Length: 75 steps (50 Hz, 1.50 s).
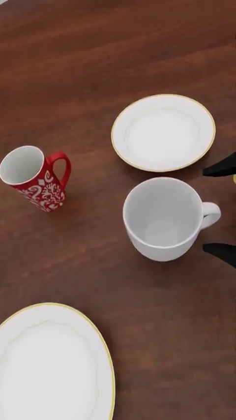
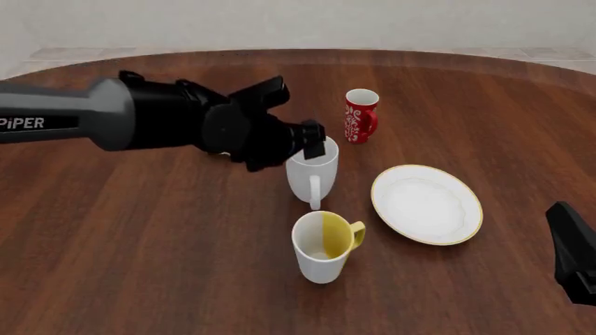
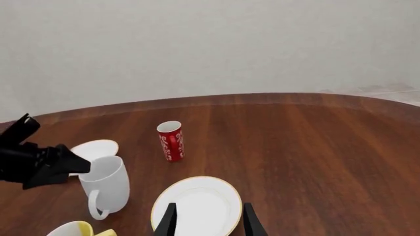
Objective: Put the white mug on the left plate.
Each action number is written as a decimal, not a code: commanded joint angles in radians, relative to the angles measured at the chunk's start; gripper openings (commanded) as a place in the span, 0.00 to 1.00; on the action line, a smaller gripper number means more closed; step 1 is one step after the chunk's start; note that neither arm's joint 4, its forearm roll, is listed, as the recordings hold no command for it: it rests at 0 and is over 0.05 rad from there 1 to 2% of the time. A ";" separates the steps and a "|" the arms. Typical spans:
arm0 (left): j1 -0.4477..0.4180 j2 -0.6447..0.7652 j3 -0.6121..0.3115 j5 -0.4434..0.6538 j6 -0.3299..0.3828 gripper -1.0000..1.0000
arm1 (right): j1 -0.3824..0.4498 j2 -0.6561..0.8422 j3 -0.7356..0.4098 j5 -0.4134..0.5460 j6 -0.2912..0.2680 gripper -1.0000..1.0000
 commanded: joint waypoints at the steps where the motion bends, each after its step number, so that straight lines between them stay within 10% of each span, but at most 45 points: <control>1: -0.004 0.013 0.008 -0.010 -0.018 1.00 | 0.000 0.000 0.000 0.000 0.002 1.00; 75: -0.066 0.123 0.029 -0.082 -0.109 1.00 | -0.011 0.001 0.000 -0.003 0.018 1.00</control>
